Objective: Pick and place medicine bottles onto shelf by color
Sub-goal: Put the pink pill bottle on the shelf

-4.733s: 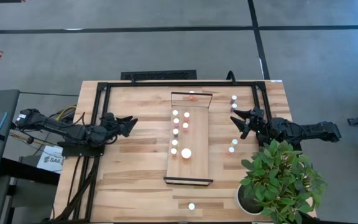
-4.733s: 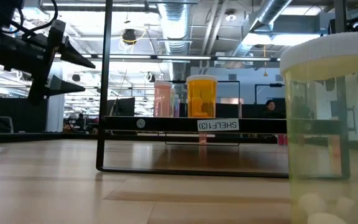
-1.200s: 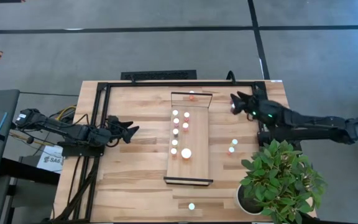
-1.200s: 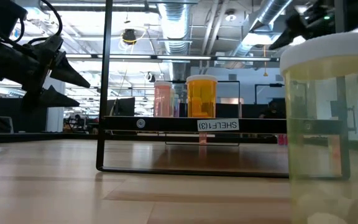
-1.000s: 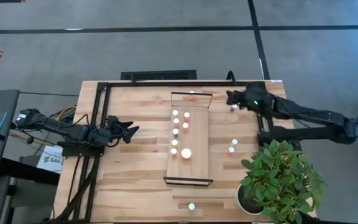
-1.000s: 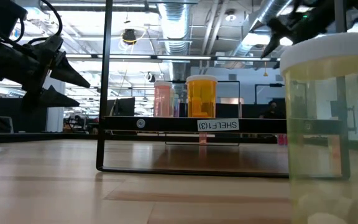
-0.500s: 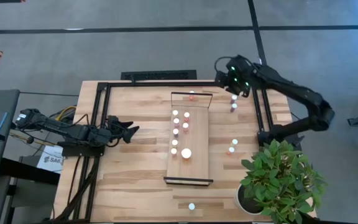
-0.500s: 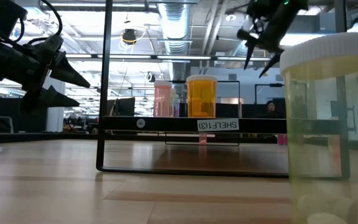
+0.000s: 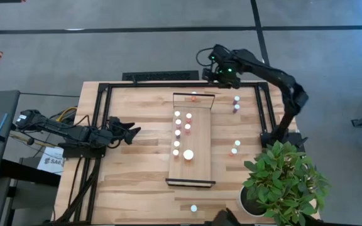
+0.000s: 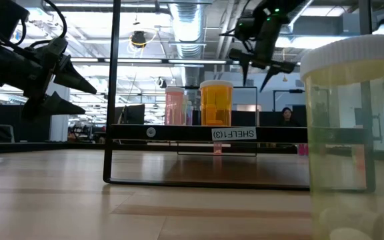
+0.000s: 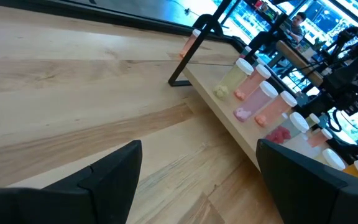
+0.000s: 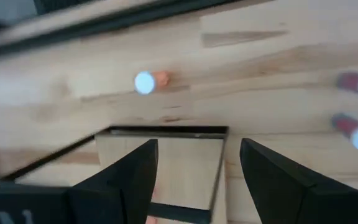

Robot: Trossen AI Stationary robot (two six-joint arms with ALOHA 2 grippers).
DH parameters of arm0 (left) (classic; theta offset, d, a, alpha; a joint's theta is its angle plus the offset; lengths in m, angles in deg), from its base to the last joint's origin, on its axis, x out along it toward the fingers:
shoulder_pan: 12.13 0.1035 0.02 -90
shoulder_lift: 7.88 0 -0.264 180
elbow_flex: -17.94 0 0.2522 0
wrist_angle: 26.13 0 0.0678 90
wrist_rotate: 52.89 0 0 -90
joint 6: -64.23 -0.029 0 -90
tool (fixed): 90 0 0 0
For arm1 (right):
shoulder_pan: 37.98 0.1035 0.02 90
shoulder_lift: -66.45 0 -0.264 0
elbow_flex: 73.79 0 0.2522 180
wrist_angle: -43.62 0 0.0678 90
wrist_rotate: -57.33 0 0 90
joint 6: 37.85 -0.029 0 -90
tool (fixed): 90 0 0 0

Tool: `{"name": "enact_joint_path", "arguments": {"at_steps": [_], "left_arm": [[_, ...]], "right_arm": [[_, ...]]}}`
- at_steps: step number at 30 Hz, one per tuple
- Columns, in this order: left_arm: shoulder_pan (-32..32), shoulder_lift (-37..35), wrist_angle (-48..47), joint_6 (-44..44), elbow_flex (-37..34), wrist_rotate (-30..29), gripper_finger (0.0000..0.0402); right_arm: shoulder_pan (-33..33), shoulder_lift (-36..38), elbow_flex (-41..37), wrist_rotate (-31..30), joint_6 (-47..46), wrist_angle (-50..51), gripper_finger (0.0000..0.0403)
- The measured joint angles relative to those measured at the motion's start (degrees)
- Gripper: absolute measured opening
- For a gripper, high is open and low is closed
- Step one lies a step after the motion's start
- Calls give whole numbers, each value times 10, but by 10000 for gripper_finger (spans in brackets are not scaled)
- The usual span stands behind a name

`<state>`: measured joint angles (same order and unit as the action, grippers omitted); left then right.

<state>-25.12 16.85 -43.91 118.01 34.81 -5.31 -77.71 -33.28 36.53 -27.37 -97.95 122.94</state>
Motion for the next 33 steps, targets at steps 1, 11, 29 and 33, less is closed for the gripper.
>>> {"name": "enact_joint_path", "arguments": {"at_steps": [1, 11, 29, 33], "left_arm": [[0, 0, 0, 0, 0, 0, 303], [0, 0, 0, 0, 0, 0, 303], [0, 0, 0, 0, 0, 0, 303], [0, 0, 0, 0, 0, 0, 303]], "right_arm": [[3, -11, 12, 5, 17, 4, 251], [14, -139, 128, 7, 61, 68, 248], [19, -277, 227, 43, 60, 112, 248], [22, -288, 227, 53, 60, 105, 248]]}}
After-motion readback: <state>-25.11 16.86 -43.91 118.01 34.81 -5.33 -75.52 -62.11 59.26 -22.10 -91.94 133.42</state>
